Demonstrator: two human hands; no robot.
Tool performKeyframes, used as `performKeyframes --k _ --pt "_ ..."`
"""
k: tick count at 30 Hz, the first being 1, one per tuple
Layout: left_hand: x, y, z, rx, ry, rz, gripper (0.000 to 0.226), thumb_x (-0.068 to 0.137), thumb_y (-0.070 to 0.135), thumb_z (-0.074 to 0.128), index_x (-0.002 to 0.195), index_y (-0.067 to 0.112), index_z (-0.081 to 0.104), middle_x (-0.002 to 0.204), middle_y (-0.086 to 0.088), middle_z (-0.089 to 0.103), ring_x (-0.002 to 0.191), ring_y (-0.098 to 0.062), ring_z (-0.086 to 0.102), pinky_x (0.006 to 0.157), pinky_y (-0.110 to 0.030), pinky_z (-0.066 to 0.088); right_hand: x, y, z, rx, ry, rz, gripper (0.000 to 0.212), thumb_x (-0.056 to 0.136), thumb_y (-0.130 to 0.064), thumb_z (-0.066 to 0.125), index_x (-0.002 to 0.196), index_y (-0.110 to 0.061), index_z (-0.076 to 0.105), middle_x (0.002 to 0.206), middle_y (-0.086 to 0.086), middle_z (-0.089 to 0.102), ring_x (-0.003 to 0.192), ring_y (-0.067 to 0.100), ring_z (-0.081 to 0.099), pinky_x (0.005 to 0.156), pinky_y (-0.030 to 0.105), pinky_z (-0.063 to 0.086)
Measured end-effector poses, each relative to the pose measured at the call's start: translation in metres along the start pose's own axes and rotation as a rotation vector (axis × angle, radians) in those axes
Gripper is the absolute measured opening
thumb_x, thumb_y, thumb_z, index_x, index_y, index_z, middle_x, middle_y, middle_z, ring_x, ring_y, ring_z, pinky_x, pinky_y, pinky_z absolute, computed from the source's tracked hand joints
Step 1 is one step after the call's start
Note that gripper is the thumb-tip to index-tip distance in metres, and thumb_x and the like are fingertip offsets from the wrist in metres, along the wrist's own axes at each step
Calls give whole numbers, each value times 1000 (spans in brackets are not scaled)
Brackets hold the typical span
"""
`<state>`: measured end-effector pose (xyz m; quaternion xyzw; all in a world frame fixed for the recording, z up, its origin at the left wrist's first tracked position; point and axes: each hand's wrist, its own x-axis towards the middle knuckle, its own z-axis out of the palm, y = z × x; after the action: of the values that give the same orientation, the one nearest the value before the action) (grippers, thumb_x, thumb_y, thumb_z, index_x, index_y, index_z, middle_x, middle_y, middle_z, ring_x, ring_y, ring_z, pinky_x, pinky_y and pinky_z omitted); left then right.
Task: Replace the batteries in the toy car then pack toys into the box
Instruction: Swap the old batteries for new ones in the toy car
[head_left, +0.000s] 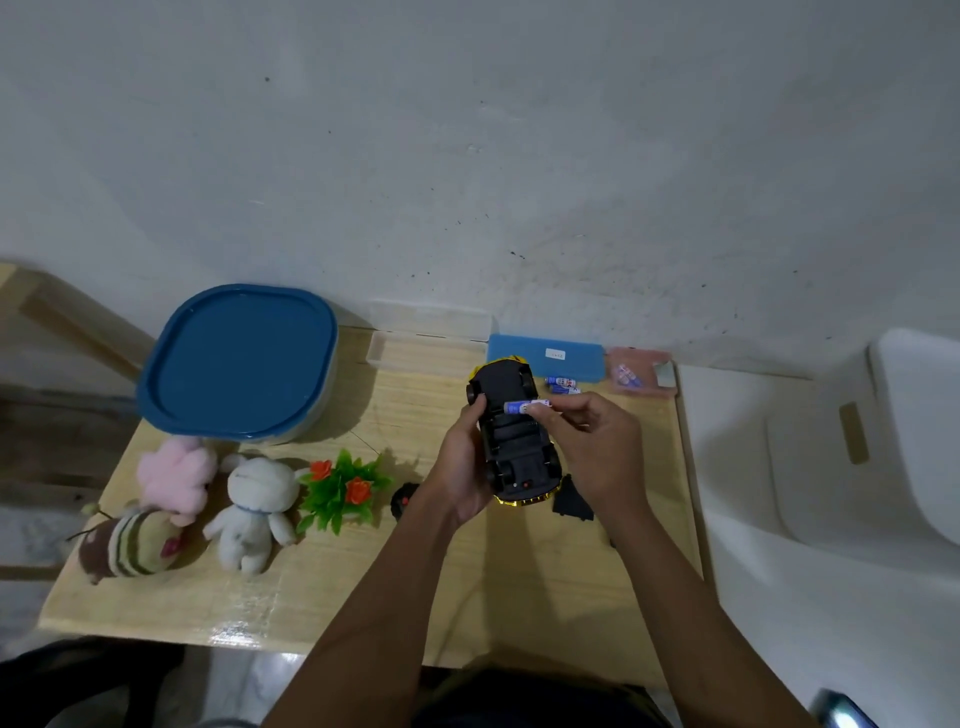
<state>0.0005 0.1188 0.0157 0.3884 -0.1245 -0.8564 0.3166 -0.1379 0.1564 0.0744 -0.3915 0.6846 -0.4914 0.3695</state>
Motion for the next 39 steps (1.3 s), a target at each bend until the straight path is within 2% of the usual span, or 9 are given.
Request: performKeyframes --k 3,7,11,16,23,28,33,36,39 --pt "4 1 5 54 12 25 53 97 54 43 137 21 55 131 -14 64 119 -34 62 98 -51 49 2 0 3 -93 -12 -31 11 78 -26 81 88 -25 75 80 -8 72 76 14 69 69 26 58" --pt "-21 15 -2 138 -68 60 53 96 53 47 140 24 49 132 -13 63 118 -33 63 91 -49 52 -31 -24 17 -119 137 -130 16 78 -29 81 90 -30 70 82 -13 70 74 9 64 64 16 52" --pt "-24 16 -1 146 -46 66 52 97 53 44 140 24 49 131 -12 64 116 -32 64 91 -48 53 -31 -16 22 -246 227 -141 14 76 -41 79 86 -34 73 87 -13 69 81 6 60 68 21 48" --pt "-23 16 -1 161 -35 71 56 96 55 43 140 22 47 133 -12 63 119 -32 62 87 -46 54 -31 -9 31 -366 257 -213 17 79 -42 77 85 -26 76 94 -19 62 100 3 53 72 4 37" --pt "-24 20 2 170 -11 77 54 98 52 41 140 18 46 132 -13 63 117 -30 64 80 -42 56 -30 -1 38 -499 274 -300 21 85 -42 70 89 -23 76 96 -14 60 97 9 57 69 22 49" --pt "-28 25 5 190 -4 101 41 102 44 40 134 21 47 127 -12 66 116 -32 64 89 -47 53 -30 3 40 -709 282 -380 23 89 -43 65 92 -22 76 96 -9 61 89 12 57 56 23 45" --pt "-29 25 -1 155 46 91 41 102 43 40 135 21 46 128 -15 64 112 -32 65 77 -42 55 -35 6 43 -828 212 -402 23 94 -41 58 93 -26 75 99 -8 61 88 13 57 50 22 36" --pt "-26 26 -6 178 74 78 45 100 47 42 136 21 48 130 -16 63 111 -33 66 74 -42 56 -34 11 42 -717 111 -357 25 95 -42 55 107 -29 73 106 -12 58 93 7 54 55 19 39" --pt "-21 33 -5 210 99 79 48 99 48 45 137 18 47 130 -17 63 106 -33 68 71 -41 58 -28 20 31 -250 50 -176 27 96 -40 55 118 -31 68 110 -19 56 97 0 57 71 17 51"
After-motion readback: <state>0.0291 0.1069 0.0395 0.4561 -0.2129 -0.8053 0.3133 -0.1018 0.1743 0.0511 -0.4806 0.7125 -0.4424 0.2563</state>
